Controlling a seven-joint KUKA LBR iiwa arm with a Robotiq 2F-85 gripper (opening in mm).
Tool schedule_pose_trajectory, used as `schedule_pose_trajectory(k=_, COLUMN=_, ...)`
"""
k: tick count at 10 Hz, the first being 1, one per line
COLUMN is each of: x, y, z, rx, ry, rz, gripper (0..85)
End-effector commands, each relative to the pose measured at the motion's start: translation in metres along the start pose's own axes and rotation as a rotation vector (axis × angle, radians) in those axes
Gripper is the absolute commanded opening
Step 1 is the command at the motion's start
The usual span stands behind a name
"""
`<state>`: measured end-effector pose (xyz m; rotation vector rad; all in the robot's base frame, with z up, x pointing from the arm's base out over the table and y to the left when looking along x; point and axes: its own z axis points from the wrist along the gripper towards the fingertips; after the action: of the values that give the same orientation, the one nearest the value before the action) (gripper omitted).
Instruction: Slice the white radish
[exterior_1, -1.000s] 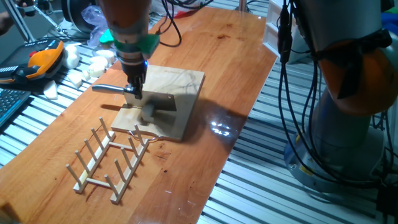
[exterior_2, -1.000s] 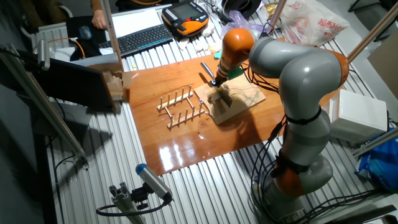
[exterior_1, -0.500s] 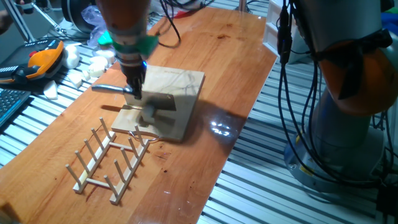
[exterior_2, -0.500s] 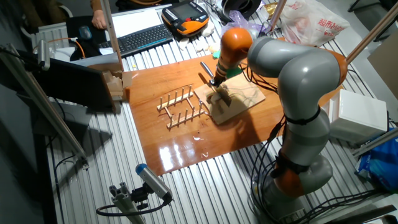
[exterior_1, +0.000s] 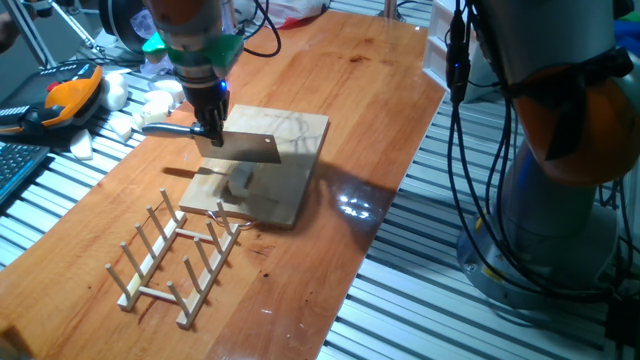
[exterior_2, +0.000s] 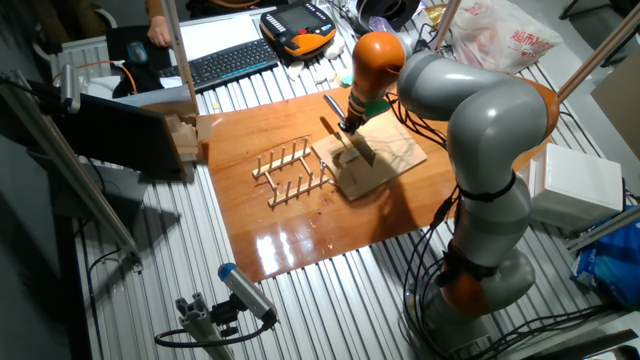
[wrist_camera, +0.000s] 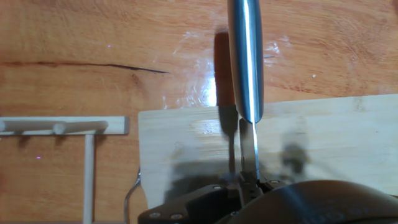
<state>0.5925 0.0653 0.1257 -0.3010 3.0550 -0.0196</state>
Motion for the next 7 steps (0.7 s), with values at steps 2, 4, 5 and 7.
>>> schedule_pose_trajectory(k=2, x=0.001, y=-0.002, z=0.002, rx=-0.004, ry=-0.002, rz=0.0, gripper=0.0)
schedule_pose_trajectory(k=4, x=0.002, y=0.0, z=0.006, rx=-0.008, ry=-0.006, rz=0.001, gripper=0.0)
schedule_pose_trajectory(k=5, x=0.003, y=0.001, z=0.009, rx=-0.006, ry=-0.014, rz=0.002, gripper=0.0)
schedule_pose_trajectory(k=7, x=0.002, y=0.0, z=0.013, rx=-0.012, ry=-0.016, rz=-0.001, gripper=0.0)
